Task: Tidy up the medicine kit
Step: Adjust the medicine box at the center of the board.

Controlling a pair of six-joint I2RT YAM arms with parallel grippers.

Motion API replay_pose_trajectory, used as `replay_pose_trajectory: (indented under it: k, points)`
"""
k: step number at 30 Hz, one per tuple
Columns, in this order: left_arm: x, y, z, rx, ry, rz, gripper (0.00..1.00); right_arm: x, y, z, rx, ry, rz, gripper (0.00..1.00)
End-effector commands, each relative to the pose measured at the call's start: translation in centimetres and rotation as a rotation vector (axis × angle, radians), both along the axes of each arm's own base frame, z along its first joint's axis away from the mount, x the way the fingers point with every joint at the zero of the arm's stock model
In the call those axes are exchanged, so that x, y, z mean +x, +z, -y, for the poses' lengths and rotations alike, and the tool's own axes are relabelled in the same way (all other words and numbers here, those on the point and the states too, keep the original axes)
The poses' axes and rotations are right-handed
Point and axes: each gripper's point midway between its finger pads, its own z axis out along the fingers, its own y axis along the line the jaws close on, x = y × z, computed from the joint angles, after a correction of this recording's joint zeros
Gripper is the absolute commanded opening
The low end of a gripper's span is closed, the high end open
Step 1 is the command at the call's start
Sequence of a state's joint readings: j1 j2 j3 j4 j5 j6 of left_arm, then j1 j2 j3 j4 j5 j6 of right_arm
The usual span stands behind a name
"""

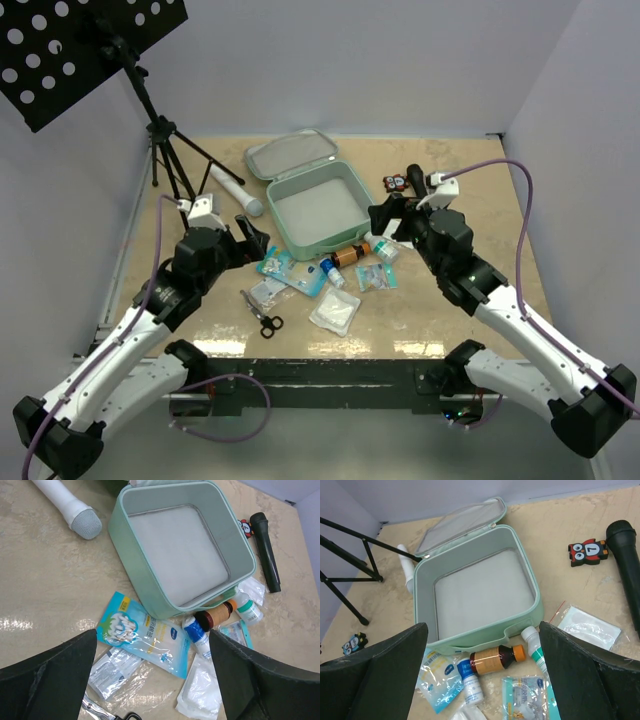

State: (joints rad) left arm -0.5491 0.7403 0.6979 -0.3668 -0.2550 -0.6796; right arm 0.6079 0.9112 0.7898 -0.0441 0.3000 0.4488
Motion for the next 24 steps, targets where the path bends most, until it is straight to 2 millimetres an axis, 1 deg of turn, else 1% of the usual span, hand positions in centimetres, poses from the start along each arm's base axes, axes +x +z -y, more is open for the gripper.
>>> replay_pose_trajectory:
  k: [1, 6, 10, 17, 21, 24]
  points:
    - [0.8, 1.3, 0.7, -0.045, -0.007, 0.045, 0.99, -0.1, 1.4, 0.2, 0.028, -0.005, 0.046, 0.98]
    - [0.6, 1.3, 0.7, -0.032, -0.027, 0.066, 0.99, -0.3, 1.7, -0.8, 0.003, 0.058, 0.053, 0.98]
    - [0.2, 1.1, 0.5, -0.032, -0.039, 0.087, 0.99, -0.1, 1.1, -1.1, -0.018, 0.072, 0.033, 0.98]
    - [-0.1, -0.6, 0.0, 0.015, -0.036, 0.058, 0.98, 0.0, 0.8, -1.5, -0.022, 0.088, 0.021, 0.98]
    - [-0.1, -2.0, 0.1, 0.037, -0.04, 0.017, 0.95, 0.4, -0.5, -1.3, -0.068, 0.065, -0.027, 0.98]
    - [0.0, -2.6, 0.5, 0.032, -0.056, 0.005, 0.92, 0.6, -1.8, -1.4, -0.097, 0.06, -0.059, 0.98]
